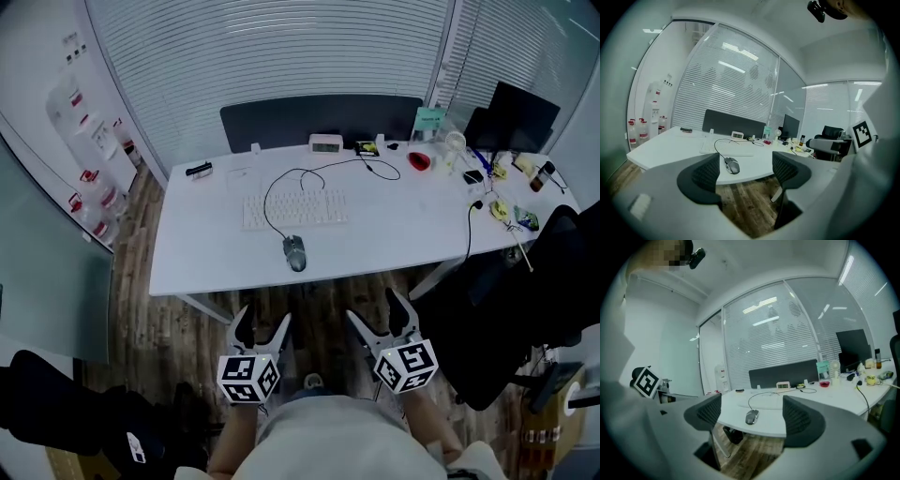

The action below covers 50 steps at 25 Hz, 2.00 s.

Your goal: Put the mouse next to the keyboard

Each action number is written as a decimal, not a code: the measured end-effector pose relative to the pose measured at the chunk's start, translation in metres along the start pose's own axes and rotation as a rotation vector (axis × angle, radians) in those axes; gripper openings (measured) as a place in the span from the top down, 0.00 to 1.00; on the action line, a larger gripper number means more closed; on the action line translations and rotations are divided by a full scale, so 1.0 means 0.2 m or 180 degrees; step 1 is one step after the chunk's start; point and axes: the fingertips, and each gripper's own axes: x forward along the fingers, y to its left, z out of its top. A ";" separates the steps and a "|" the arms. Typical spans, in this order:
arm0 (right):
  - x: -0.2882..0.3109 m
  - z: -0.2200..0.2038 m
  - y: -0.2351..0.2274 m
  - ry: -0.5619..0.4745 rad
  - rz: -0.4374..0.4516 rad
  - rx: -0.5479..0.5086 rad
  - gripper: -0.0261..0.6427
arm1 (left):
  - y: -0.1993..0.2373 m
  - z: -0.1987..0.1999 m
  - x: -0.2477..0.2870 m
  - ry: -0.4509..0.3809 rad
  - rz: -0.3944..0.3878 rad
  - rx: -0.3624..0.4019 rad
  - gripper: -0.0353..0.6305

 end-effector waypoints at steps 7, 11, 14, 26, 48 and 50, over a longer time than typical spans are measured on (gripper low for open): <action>0.15 0.00 -0.03 0.0036 -0.0031 0.0030 0.39 | 0.12 0.00 0.17 0.0085 0.0018 -0.0060 0.44; 0.22 0.00 -0.07 0.0041 -0.0051 0.0049 0.39 | 0.15 -0.02 0.28 0.0156 0.0026 -0.0059 0.44; 0.27 0.02 -0.13 0.0041 -0.0062 0.0060 0.39 | 0.16 -0.04 0.38 0.0224 0.0022 -0.0066 0.44; 0.57 0.13 -0.40 -0.0008 0.0165 -0.0041 0.39 | 0.18 -0.17 0.81 0.0533 0.0172 -0.0026 0.44; 0.96 0.15 -0.87 0.0194 0.0452 0.0035 0.39 | 0.39 -0.51 1.37 0.1315 0.1066 -0.0103 0.44; 0.98 0.15 -0.89 0.0211 0.0479 0.0037 0.39 | 0.41 -0.53 1.38 0.1367 0.1135 -0.0103 0.44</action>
